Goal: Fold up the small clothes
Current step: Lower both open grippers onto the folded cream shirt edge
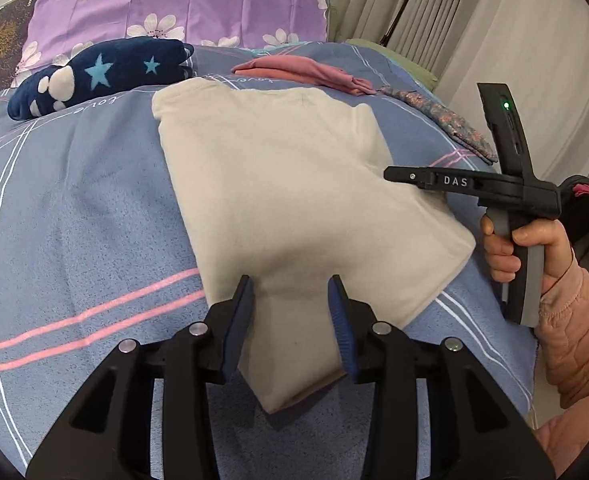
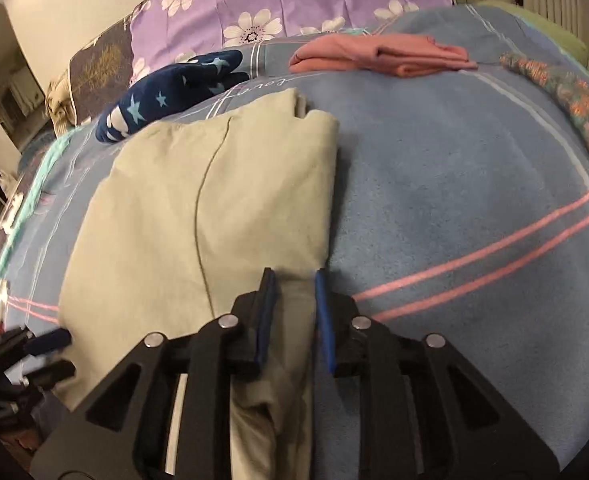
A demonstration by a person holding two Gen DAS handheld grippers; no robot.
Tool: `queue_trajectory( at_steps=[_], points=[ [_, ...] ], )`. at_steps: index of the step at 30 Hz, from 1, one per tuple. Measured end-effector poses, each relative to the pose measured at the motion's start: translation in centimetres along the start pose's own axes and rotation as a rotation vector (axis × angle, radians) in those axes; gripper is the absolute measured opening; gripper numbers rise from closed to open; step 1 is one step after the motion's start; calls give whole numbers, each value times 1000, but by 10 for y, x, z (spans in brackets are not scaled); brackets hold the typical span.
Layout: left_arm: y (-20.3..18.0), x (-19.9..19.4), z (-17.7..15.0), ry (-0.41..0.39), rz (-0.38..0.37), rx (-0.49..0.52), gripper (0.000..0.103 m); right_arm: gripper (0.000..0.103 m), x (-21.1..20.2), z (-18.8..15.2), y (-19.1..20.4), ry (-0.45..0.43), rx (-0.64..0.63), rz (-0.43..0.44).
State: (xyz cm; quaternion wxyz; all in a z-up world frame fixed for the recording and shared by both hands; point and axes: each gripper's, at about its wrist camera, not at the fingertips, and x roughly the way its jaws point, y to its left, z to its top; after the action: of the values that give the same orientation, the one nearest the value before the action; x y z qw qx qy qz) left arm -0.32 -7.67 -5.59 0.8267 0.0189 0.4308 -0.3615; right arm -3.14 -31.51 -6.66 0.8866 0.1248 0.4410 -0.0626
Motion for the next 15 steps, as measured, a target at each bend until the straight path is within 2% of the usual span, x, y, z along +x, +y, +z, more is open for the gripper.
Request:
queue_trajectory(
  at_steps=[2, 4, 7, 9, 12, 15],
  points=[
    [5, -7, 9, -12, -30, -22, 40, 25, -6, 3, 2, -3, -12, -12],
    [10, -18, 22, -58, -31, -23, 40, 25, -16, 10, 8, -35, -38, 4],
    [20, -21, 46, -99, 26, -8, 39, 25, -23, 25, 17, -77, -67, 43],
    [25, -15, 61, -107, 36, -8, 39, 25, -22, 37, 25, -84, -80, 80],
    [28, -1, 81, -110, 87, 12, 39, 25, -9, 55, 35, -77, -102, 129],
    [26, 12, 96, -120, 48, 27, 39, 25, 14, 67, 35, -26, -86, 118]
  ],
)
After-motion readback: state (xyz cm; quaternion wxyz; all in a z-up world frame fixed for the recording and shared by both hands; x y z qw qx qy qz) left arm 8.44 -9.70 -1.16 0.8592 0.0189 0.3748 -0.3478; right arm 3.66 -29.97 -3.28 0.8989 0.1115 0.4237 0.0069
